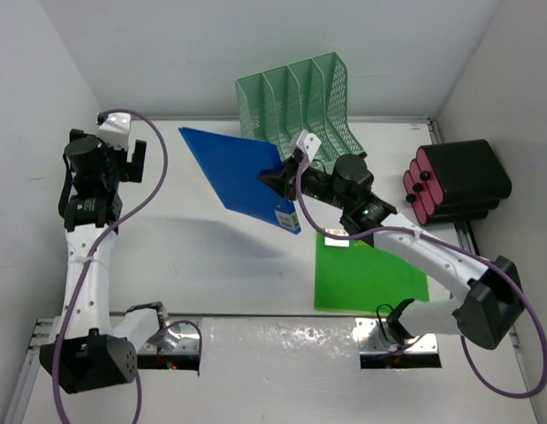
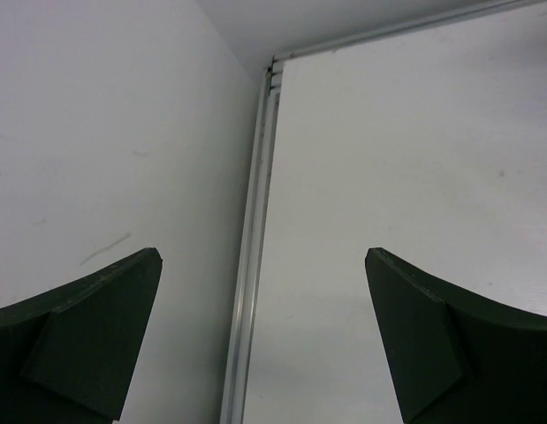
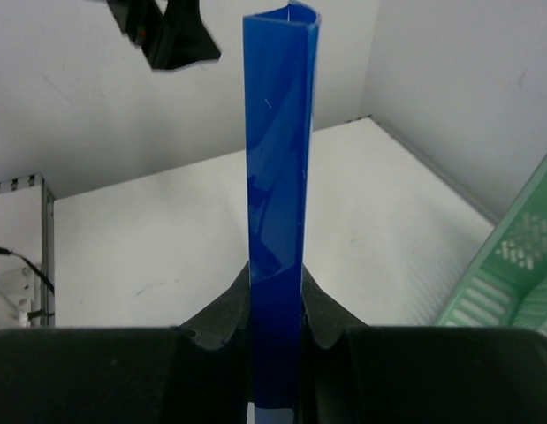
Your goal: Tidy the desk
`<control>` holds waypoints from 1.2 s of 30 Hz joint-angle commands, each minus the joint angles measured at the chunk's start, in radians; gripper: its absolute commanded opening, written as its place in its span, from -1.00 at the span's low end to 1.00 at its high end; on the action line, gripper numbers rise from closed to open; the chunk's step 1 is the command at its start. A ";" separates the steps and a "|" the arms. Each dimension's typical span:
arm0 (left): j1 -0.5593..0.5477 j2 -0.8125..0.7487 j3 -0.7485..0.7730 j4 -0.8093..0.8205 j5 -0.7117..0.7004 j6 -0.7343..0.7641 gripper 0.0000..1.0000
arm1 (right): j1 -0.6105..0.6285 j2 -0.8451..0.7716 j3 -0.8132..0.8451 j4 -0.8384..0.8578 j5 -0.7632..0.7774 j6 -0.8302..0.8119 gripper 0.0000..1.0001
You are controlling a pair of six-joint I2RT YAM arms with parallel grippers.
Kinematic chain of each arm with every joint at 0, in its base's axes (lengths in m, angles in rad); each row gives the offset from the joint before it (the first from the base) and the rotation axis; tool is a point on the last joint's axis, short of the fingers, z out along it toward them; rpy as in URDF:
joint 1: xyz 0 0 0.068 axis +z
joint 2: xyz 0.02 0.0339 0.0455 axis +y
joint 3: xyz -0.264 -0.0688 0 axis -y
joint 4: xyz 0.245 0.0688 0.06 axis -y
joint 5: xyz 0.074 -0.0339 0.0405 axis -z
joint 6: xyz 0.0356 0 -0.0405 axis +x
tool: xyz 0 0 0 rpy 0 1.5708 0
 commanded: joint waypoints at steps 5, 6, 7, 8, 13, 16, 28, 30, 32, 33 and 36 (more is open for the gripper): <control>0.062 0.027 -0.066 0.101 0.075 -0.029 0.99 | 0.002 -0.078 0.183 -0.134 0.143 -0.105 -1.00; 0.061 0.030 -0.078 0.104 0.097 -0.035 0.99 | 0.000 -0.078 0.230 -0.176 0.195 -0.132 -1.00; 0.061 0.033 -0.084 0.104 0.110 -0.038 0.99 | 0.000 -0.078 0.260 -0.176 0.223 -0.163 -1.00; 0.062 0.035 -0.090 0.104 0.124 -0.041 0.99 | 0.000 -0.066 0.292 -0.225 0.251 -0.186 -1.00; 0.062 0.044 -0.161 0.107 0.273 -0.015 0.99 | -0.076 0.037 0.618 -0.484 0.326 -0.266 -1.00; 0.061 0.036 -0.213 0.154 0.312 -0.030 0.99 | -0.153 0.114 0.769 -0.573 0.354 -0.255 -1.00; 0.061 0.104 -0.248 0.208 0.341 -0.020 0.99 | -0.331 0.289 0.858 -0.498 0.231 -0.064 -1.00; 0.061 0.111 -0.256 0.216 0.336 -0.012 0.99 | -0.334 0.313 0.872 -0.498 0.223 -0.044 -1.00; 0.061 0.121 -0.267 0.225 0.330 -0.007 0.99 | -0.334 0.324 0.875 -0.497 0.229 -0.036 -1.00; 0.061 0.127 -0.270 0.231 0.328 -0.007 0.99 | -0.334 0.339 0.881 -0.498 0.243 -0.040 -1.00; 0.061 0.137 -0.268 0.234 0.336 -0.009 0.99 | -0.336 0.382 0.887 -0.482 0.272 -0.039 -1.00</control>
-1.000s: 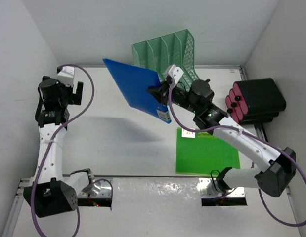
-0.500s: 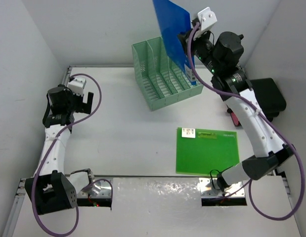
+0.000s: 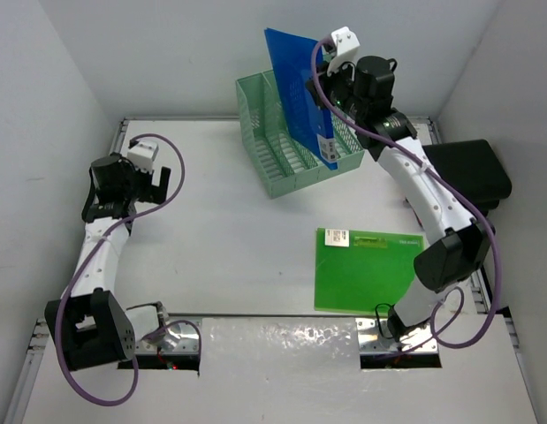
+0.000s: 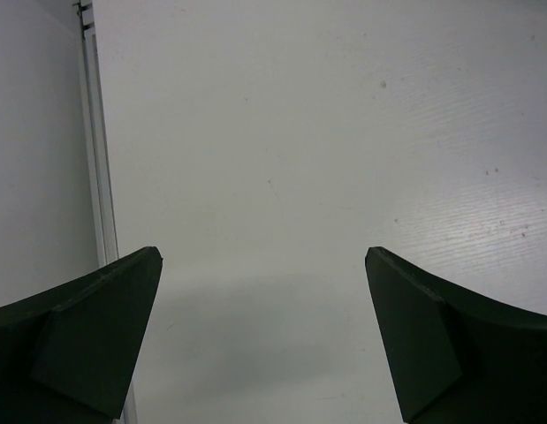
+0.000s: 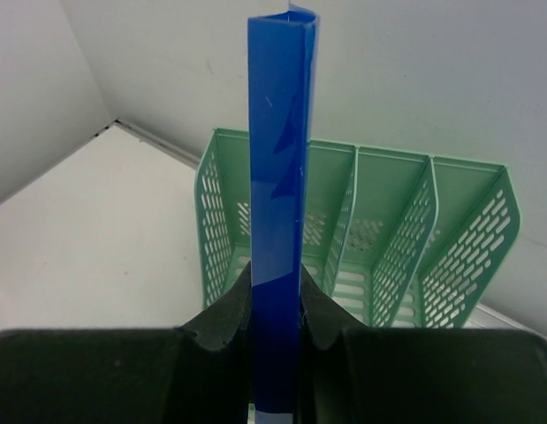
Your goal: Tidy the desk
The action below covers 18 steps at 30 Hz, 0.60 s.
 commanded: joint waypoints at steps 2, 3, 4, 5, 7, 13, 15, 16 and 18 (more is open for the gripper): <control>0.001 0.004 0.002 0.065 0.021 0.000 0.99 | -0.007 0.040 0.066 0.104 0.027 0.032 -1.00; 0.003 0.006 0.002 0.065 0.021 0.000 0.99 | -0.007 0.068 0.072 0.106 0.037 0.034 -1.00; 0.003 0.006 0.002 0.067 0.019 0.002 0.99 | -0.007 0.077 0.072 0.115 0.046 0.034 -1.00; 0.003 0.004 0.003 0.065 0.019 0.003 0.99 | -0.007 0.085 0.066 0.132 0.057 0.032 -1.00; 0.003 0.006 0.002 0.064 0.018 0.011 0.99 | -0.006 0.101 0.045 0.187 0.058 0.029 -1.00; 0.001 0.013 -0.010 0.084 0.010 0.020 0.99 | -0.007 0.111 -0.058 0.409 0.061 0.037 -1.00; 0.003 0.026 -0.013 0.091 0.010 0.020 0.99 | -0.007 0.100 -0.137 0.537 0.064 0.046 -1.00; 0.003 0.030 -0.015 0.098 0.010 0.019 0.99 | -0.007 0.088 -0.160 0.604 0.073 0.052 -1.00; 0.003 0.044 -0.013 0.102 0.009 0.019 0.99 | -0.006 0.077 -0.233 0.672 0.083 0.060 -1.00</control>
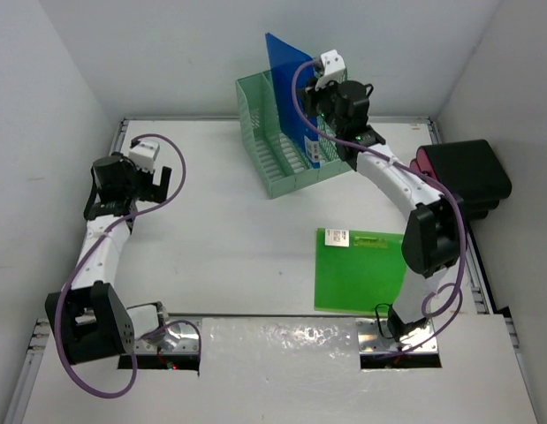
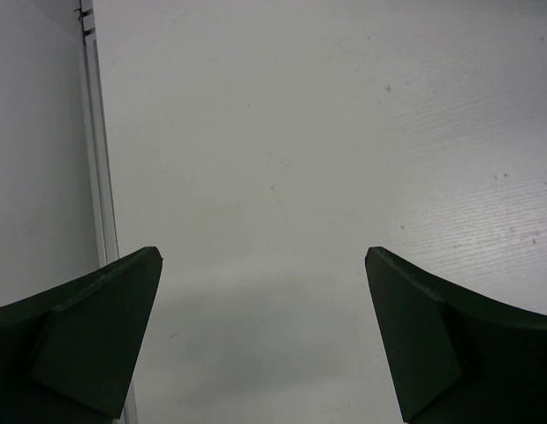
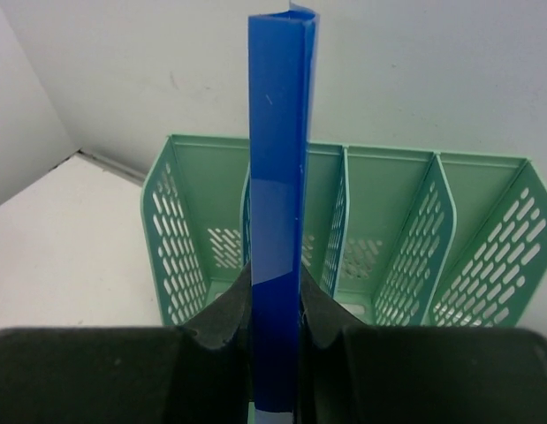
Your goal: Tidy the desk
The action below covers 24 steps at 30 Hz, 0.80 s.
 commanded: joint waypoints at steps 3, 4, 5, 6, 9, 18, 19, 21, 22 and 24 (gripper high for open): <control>0.001 0.034 0.000 0.068 0.003 0.012 0.99 | -0.006 -0.072 -0.116 0.364 -0.009 0.029 -1.00; 0.003 0.039 0.001 0.073 0.003 0.012 0.99 | -0.005 -0.070 -0.135 0.394 -0.011 0.029 -1.00; 0.003 0.048 0.004 0.076 0.003 0.010 0.99 | -0.005 -0.070 -0.149 0.445 -0.017 0.026 -1.00; 0.003 0.053 0.007 0.076 0.003 0.008 0.99 | -0.005 -0.070 -0.171 0.445 -0.017 0.026 -1.00; 0.003 0.071 0.012 0.085 0.013 -0.001 0.99 | -0.005 -0.075 -0.244 0.563 -0.027 0.034 -1.00; 0.003 0.119 0.018 0.093 0.013 0.004 0.99 | 0.000 -0.196 -0.410 0.736 0.014 0.026 -1.00; 0.003 0.123 0.021 0.096 0.014 0.002 0.99 | 0.006 -0.202 -0.419 0.744 0.019 0.017 -1.00; 0.003 0.133 0.027 0.093 0.019 -0.001 0.99 | 0.011 -0.192 -0.410 0.738 0.028 0.006 -1.00; 0.001 0.137 0.035 0.093 0.020 -0.005 0.99 | 0.012 -0.185 -0.404 0.741 0.028 0.008 -1.00; 0.003 0.142 0.039 0.088 0.025 -0.008 0.99 | 0.012 -0.172 -0.402 0.752 0.028 0.015 -1.00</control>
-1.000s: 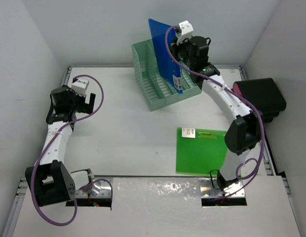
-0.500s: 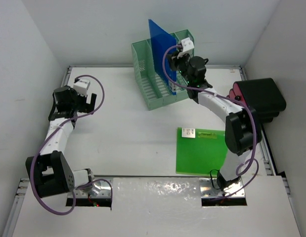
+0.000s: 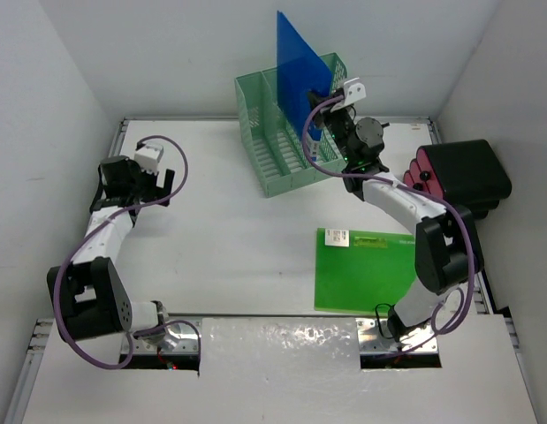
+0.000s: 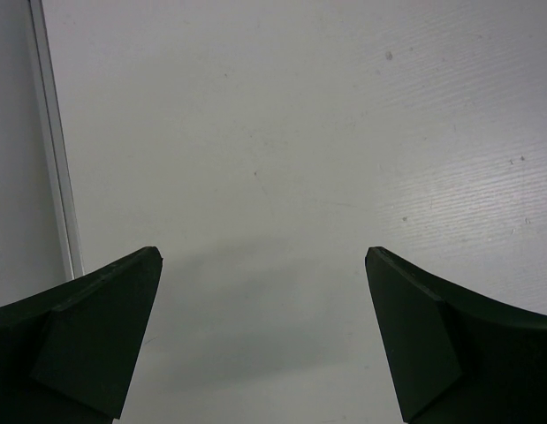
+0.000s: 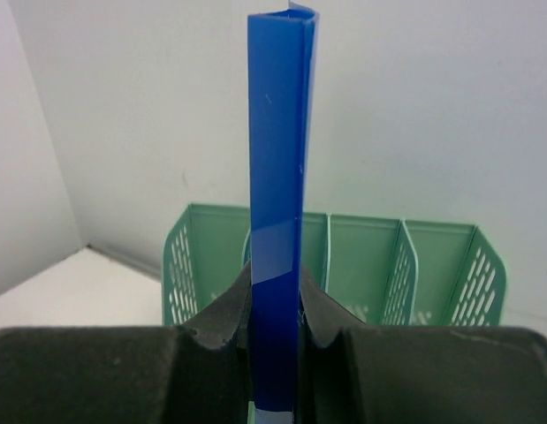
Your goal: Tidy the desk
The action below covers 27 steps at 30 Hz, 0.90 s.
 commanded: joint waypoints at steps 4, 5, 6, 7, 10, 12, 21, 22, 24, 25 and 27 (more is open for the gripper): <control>0.001 0.005 0.045 0.043 0.024 -0.007 0.99 | 0.008 0.022 0.030 0.173 0.027 0.013 -1.00; 0.003 0.005 0.045 0.043 0.024 -0.004 0.99 | 0.009 0.031 0.034 0.179 0.027 0.020 -1.00; 0.003 0.005 0.048 0.041 0.022 -0.001 0.99 | 0.009 0.040 0.040 0.193 0.022 0.026 -1.00; 0.001 0.005 0.048 0.041 0.019 0.000 0.99 | 0.009 0.060 0.047 0.199 0.018 0.027 -1.00; 0.003 0.005 0.047 0.038 0.016 0.005 0.99 | 0.009 0.086 0.069 0.225 -0.019 0.047 -1.00; 0.003 0.006 0.044 0.038 0.016 0.007 0.99 | 0.012 0.113 0.072 0.265 -0.048 0.055 -1.00; 0.001 0.009 0.019 0.038 0.044 0.026 0.99 | 0.014 0.209 0.012 0.403 -0.096 0.026 -1.00; 0.003 0.011 0.019 0.035 0.047 0.028 0.99 | 0.014 0.218 0.012 0.397 -0.091 0.017 -1.00; 0.003 0.011 0.019 0.034 0.048 0.031 0.99 | 0.014 0.244 0.003 0.386 -0.088 0.012 -1.00; 0.003 0.012 0.018 0.034 0.047 0.033 0.99 | 0.014 0.249 -0.005 0.386 -0.078 0.014 -1.00; 0.001 0.011 0.018 0.031 0.045 0.034 0.99 | 0.014 0.255 -0.028 0.397 -0.049 0.017 -1.00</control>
